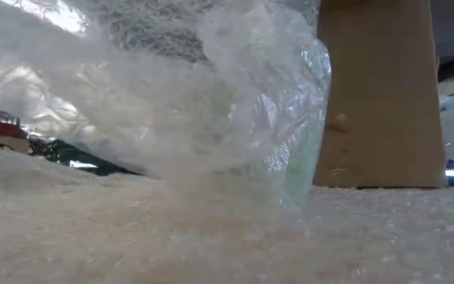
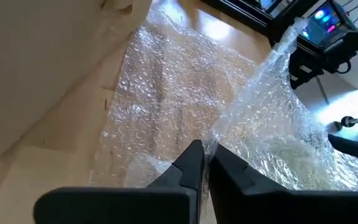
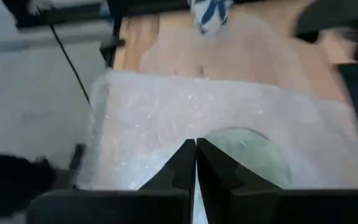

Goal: Wrap mug
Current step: Wrap the green mug with bubble wrap

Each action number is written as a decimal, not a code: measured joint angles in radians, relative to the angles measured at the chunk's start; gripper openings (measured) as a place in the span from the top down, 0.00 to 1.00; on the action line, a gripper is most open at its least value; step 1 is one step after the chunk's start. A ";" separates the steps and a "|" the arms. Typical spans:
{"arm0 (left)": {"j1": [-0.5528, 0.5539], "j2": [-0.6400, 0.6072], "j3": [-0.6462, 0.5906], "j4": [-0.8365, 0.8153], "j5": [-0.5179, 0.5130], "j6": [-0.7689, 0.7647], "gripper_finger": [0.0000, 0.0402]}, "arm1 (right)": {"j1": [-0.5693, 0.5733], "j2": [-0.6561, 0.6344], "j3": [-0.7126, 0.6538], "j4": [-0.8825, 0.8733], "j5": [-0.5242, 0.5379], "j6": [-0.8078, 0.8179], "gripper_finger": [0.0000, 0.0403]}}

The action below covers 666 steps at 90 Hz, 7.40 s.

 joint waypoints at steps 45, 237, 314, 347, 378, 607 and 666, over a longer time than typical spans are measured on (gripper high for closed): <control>-0.006 -0.003 0.001 0.000 -0.005 -0.007 1.00 | -0.093 0.215 0.211 -0.348 -0.105 0.034 1.00; -0.503 -0.101 0.001 -0.376 -0.890 -0.360 1.00 | -0.155 0.346 0.421 -0.505 -0.420 -0.079 1.00; -0.473 0.028 0.000 0.050 -0.664 -0.130 1.00 | -0.151 0.334 0.422 -0.511 -0.394 -0.129 1.00; -0.440 0.046 0.000 0.020 -0.590 -0.157 1.00 | -0.149 0.280 0.422 -0.642 -0.274 -0.104 1.00; -0.443 0.046 0.001 0.025 -0.583 -0.157 1.00 | -0.169 0.199 0.417 -0.626 0.095 -0.152 1.00; -0.520 0.050 0.001 0.111 -0.620 -0.195 1.00 | -0.184 0.281 0.331 -0.495 -0.312 -0.096 1.00; -0.480 0.060 0.001 0.104 -0.620 -0.186 1.00 | -0.121 0.179 0.333 -0.447 -0.321 -0.044 1.00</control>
